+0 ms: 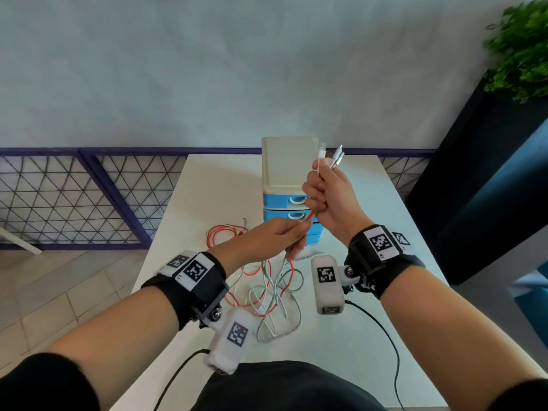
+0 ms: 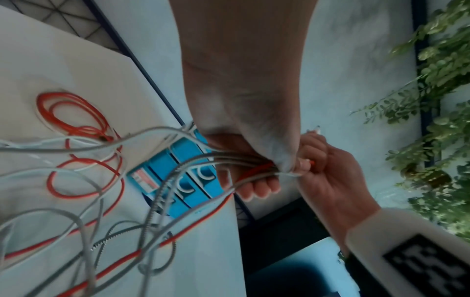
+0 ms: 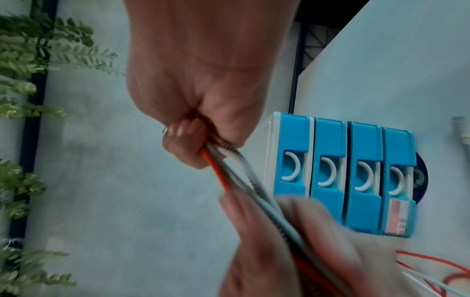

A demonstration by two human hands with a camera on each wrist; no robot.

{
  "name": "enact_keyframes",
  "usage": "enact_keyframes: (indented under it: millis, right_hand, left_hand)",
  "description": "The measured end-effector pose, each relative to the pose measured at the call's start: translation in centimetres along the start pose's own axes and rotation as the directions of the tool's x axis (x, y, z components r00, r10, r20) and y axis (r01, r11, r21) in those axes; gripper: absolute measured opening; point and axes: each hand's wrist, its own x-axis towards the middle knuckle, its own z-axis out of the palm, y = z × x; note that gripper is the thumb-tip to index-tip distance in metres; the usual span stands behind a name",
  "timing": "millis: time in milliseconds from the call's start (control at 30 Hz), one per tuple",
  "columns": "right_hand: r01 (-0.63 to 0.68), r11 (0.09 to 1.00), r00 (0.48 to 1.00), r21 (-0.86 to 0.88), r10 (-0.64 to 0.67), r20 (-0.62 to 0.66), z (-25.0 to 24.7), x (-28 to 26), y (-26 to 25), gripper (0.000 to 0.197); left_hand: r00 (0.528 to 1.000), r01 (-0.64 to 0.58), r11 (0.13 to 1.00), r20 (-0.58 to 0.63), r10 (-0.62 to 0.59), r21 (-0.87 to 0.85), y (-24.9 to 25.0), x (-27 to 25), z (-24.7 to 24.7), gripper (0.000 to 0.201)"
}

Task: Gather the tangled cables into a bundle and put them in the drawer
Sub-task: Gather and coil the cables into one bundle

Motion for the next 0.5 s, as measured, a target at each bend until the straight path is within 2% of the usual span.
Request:
enact_keyframes:
  millis: [100,167,233,333,400,467,500]
  right_hand:
    - [0.022,0.999,0.998,0.032,-0.02,-0.066,-1.0,0.7,-1.4,0.029]
    - [0.034,0.999,0.992,0.034,-0.03,-0.12,-1.6,0.9,-2.2,0.029]
    - [0.022,1.0,0.989,-0.004,-0.022,-0.143,-2.0,1.0,-2.5,0.028]
    - [-0.068,0.988,0.995,-0.139,0.056,-0.088,-1.8,0.5,-2.1,0.026]
    - [-0.158,0.955,0.987,-0.252,0.158,-0.02,-1.5,0.1,-1.7,0.022]
    - [-0.232,0.894,0.961,-0.384,0.271,0.049,-1.4,-0.6,-1.2,0.018]
    - [-0.25,0.865,0.944,-0.436,0.318,0.087,-1.4,-0.9,-1.0,0.016]
  left_hand:
    - [0.996,0.051,0.999,0.07,-0.05,-0.013,-2.3,-0.9,-0.7,0.053]
    - [0.989,0.136,0.971,0.08,-0.123,-0.197,-3.4,-1.7,-0.8,0.045]
    - [0.984,0.18,0.908,0.06,-0.17,-0.379,-3.5,-2.1,-1.2,0.039]
    - [0.976,0.186,0.872,-0.016,-0.217,-0.452,-3.2,-1.9,-1.8,0.039]
    - [0.951,0.188,0.862,-0.134,-0.28,-0.47,-3.0,-1.3,-2.2,0.039]
    - [0.931,0.184,0.896,-0.222,-0.291,-0.404,-3.1,-0.9,-2.7,0.042]
    - [0.936,0.185,0.918,-0.222,-0.273,-0.351,-3.2,-0.8,-2.9,0.045]
